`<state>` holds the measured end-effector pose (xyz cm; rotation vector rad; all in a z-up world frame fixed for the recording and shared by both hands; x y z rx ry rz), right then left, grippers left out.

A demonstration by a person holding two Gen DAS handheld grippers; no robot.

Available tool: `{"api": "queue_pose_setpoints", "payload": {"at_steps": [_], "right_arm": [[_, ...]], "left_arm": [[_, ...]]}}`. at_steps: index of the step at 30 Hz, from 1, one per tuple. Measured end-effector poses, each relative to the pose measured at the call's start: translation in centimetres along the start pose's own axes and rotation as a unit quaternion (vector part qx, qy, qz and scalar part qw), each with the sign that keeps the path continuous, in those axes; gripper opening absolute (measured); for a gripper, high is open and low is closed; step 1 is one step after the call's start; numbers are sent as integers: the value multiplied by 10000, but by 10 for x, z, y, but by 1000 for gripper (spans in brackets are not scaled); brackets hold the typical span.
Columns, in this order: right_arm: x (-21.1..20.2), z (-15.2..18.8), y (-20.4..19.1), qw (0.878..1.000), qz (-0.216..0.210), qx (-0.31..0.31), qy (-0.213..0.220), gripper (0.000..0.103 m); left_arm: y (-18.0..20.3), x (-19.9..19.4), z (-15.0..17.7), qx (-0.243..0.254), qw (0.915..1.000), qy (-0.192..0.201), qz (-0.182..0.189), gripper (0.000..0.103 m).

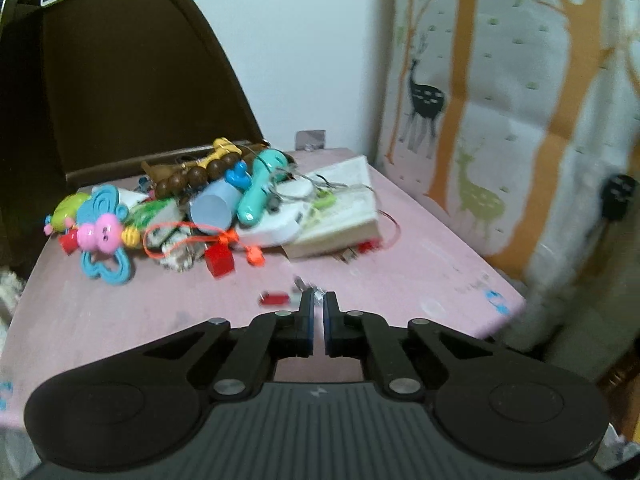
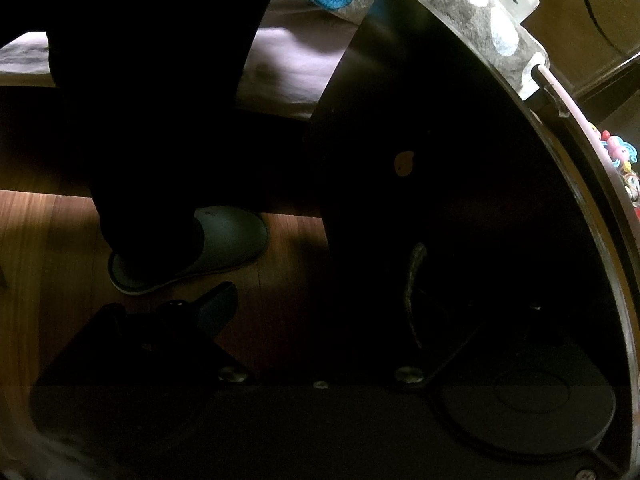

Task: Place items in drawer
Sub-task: 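Grasp the red-handled nail clipper on the nightstand with the left gripper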

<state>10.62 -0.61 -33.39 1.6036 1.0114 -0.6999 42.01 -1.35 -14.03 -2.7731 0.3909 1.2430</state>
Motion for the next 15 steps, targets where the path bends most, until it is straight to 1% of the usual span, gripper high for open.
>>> {"api": "queue_pose_setpoints", "payload": {"at_steps": [4, 5, 7, 8, 9, 10, 11, 13, 15], "right_arm": [[1, -1, 0, 10000, 19, 8, -21, 95], [1, 0, 0, 10000, 21, 7, -25, 95], [1, 0, 1, 10000, 19, 3, -30, 95], [1, 0, 1, 10000, 19, 0, -28, 95], [1, 0, 1, 10000, 20, -3, -26, 95], [2, 0, 1, 10000, 22, -8, -20, 95], [2, 0, 1, 10000, 24, -15, -13, 95], [2, 1, 0, 10000, 26, -29, 0, 95], [2, 1, 0, 10000, 25, -44, 13, 96]], "left_arm": [[8, -2, 15, 228, 9995, -196, -87, 4], [7, 2, 15, 228, 9993, -264, -118, 6], [3, 9, 10, 168, 9989, -302, -315, 21], [1, 12, 6, 136, 9991, -268, -313, 38], [-2, 16, 2, 67, 9993, -230, -294, 61], [-5, 21, -2, -12, 9994, -203, -284, 69], [-7, 25, -6, -83, 9994, -182, -267, 74], [-11, 37, -13, -112, 9993, -188, -294, 74], [-12, 48, -18, 4, 9991, -195, -381, 74]]}}
Point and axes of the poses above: each gripper's, at about its wrist camera, not at the fingertips, and x roughly the way its jaws point, y to its right, z to its underside, the point moved 7 cm from there along x, roughly the way its jaws point, and after that the axes turned 13 degrees about -y, right-handed, at the moved point
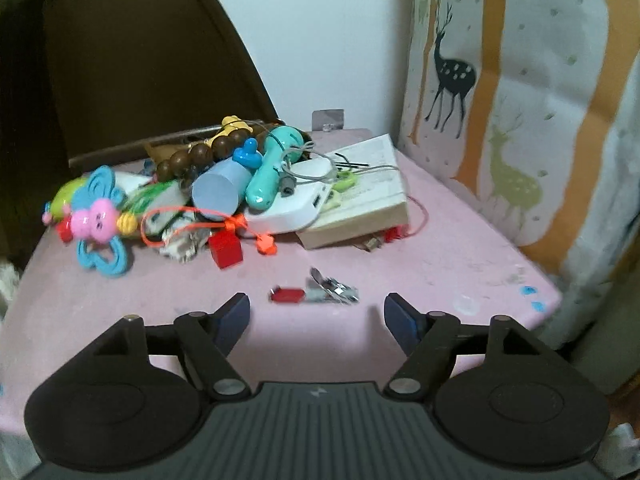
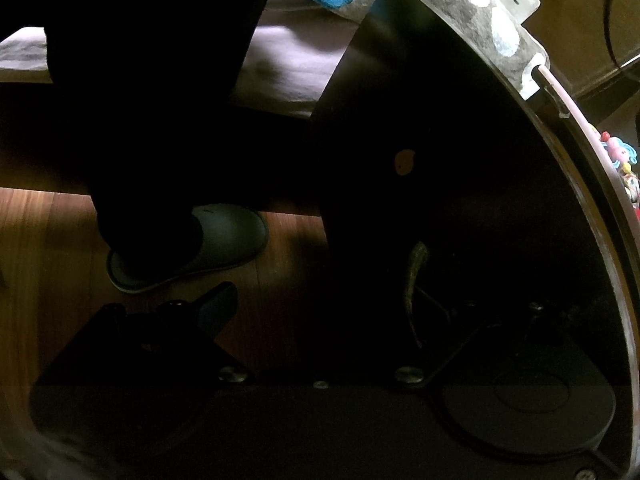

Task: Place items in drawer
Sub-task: 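Grasp the red-handled nail clipper on the nightstand with the left gripper, then lower the nail clipper into the drawer and open the left gripper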

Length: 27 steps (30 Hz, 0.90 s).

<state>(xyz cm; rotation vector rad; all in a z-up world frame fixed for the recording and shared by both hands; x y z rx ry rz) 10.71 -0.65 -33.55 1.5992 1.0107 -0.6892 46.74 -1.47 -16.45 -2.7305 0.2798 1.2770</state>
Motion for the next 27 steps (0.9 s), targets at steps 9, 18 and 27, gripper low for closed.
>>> {"api": "queue_pose_setpoints", "payload": {"at_steps": [9, 18, 27], "right_arm": [[-1, 0, -1, 10000, -8, -32, 39, 96], [-1, 0, -1, 10000, -3, -9, 5, 96], [0, -1, -1, 10000, -3, -8, -7, 96]], "left_arm": [[-2, 18, -1, 38, 9999, -66, 128, 55], [9, -10, 24, 150, 9995, -128, 255, 54], [16, -53, 47, 77, 9990, -94, 423, 55]]}}
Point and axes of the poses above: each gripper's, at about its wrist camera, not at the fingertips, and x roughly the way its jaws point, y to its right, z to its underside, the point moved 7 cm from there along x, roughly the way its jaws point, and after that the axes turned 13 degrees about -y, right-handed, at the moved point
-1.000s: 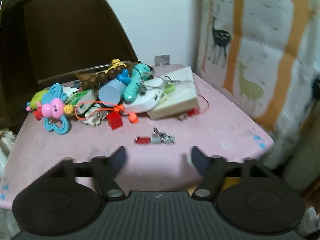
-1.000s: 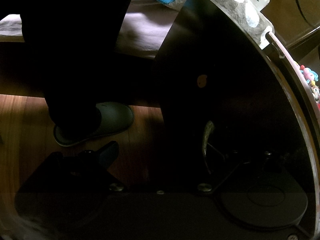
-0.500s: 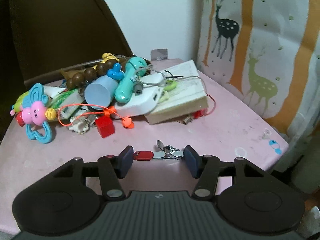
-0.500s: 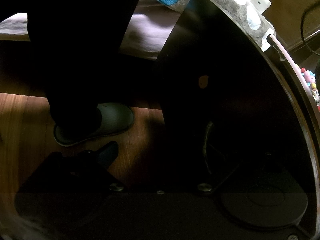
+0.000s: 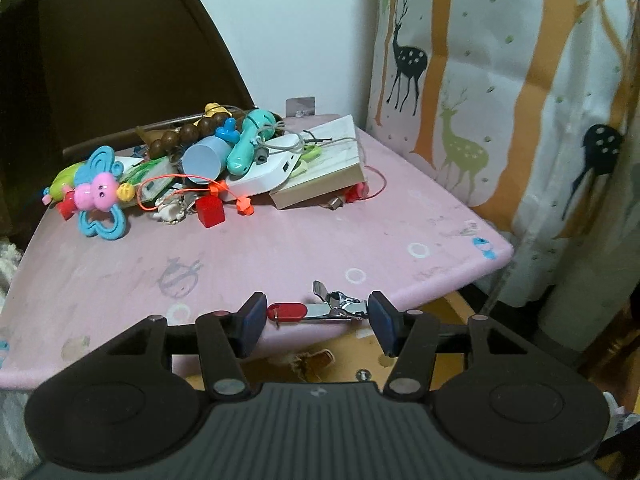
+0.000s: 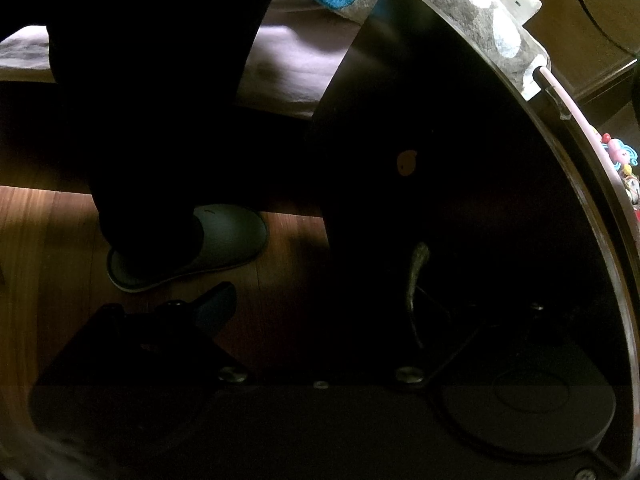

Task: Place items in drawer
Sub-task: 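Lower the nail clipper into the drawer and open the left gripper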

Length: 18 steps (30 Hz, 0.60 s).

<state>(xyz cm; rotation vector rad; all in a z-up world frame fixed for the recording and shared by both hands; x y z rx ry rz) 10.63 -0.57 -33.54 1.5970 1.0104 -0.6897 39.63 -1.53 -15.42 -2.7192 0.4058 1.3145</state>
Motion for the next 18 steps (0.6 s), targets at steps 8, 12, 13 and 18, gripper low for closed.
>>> {"api": "queue_pose_setpoints", "payload": {"at_steps": [8, 12, 13, 18], "right_arm": [[0, 0, 1, 10000, 0, -4, -14, 96], [0, 0, 1, 10000, 0, -1, -20, 96], [0, 0, 1, 10000, 2, 2, -20, 96], [0, 0, 1, 10000, 8, -15, -9, 96]], "left_arm": [[19, -7, 44, 259, 9980, -551, 159, 55], [22, 23, 74, 355, 9932, -1103, 72, 55], [22, 30, 79, 356, 9923, -1188, 68, 55], [18, 65, 88, 290, 9875, -1552, 10, 55]]}}
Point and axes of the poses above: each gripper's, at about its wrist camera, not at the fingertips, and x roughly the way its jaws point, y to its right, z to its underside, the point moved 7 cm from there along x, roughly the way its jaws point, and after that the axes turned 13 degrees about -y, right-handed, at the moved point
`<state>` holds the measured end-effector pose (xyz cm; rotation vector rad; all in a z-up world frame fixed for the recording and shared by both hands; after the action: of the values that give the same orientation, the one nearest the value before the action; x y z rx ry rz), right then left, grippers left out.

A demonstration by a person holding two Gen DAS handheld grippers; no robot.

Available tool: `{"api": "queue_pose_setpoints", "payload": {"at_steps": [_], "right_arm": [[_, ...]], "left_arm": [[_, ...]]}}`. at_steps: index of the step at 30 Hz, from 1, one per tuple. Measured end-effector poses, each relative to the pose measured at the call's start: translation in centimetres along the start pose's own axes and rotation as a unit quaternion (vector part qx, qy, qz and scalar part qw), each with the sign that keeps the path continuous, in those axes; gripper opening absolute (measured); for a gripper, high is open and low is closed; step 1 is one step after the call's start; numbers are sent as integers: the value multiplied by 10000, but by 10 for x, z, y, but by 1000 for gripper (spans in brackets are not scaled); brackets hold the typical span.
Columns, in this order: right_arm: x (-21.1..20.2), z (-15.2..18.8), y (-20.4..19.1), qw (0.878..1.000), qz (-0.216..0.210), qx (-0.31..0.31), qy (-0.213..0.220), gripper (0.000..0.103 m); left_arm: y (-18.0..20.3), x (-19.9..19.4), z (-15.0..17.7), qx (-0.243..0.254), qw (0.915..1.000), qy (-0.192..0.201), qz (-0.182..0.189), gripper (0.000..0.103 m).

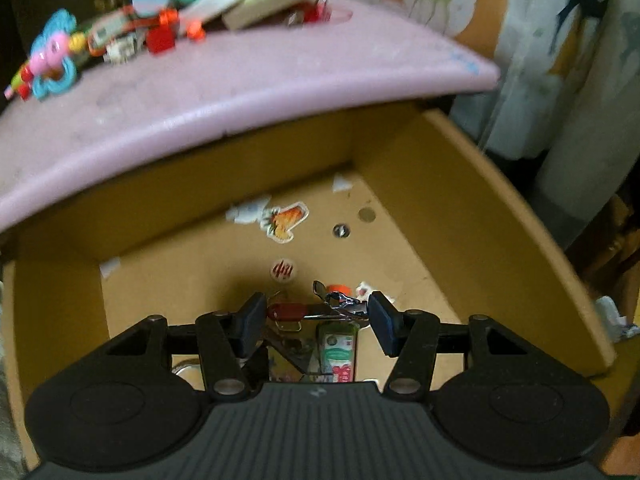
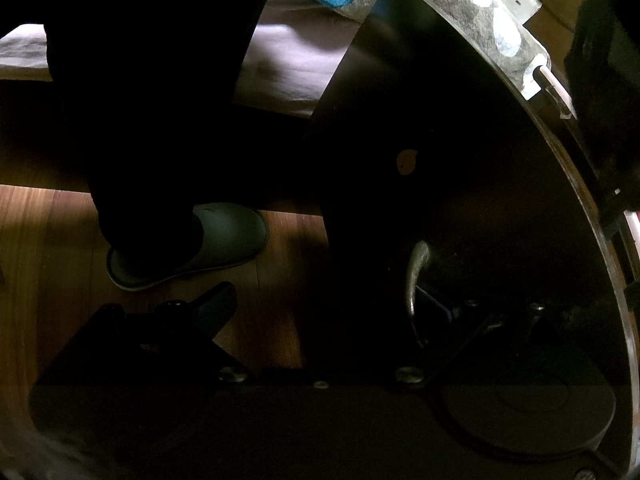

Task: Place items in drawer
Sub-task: 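Lower the nail clipper into the drawer and open the left gripper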

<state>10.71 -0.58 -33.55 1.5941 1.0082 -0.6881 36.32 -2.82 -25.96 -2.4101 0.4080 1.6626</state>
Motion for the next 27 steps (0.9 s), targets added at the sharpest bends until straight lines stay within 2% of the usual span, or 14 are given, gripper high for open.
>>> {"api": "queue_pose_setpoints", "payload": {"at_steps": [8, 11, 14, 21, 27], "right_arm": [[0, 0, 0, 10000, 4, -9, 10, 96], [0, 0, 0, 10000, 5, -14, 6, 96], [0, -1, 0, 10000, 2, -28, -7, 96], [2, -1, -1, 9999, 58, -46, -82, 96], [7, -2, -3, 9992, 272, -95, -294, 95]], "left_arm": [[-6, 24, 0, 36, 9994, -224, -275, 56], [-9, 24, -1, -11, 9989, -200, -418, 64], [-12, 18, -2, -68, 9987, -134, -491, 65], [-16, -13, 5, -201, 9987, 20, -475, 65], [-23, -60, 25, -451, 9976, 265, -452, 65]]}}
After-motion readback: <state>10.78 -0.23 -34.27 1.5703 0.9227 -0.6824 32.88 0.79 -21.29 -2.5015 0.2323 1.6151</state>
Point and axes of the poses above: each gripper's, at about its wrist camera, not at the fingertips, and x roughly the way its jaws point, y to its right, z to its underside, the point moved 7 cm from there along x, roughly the way its jaws point, and after that the axes turned 13 degrees about -y, right-handed, at the moved point
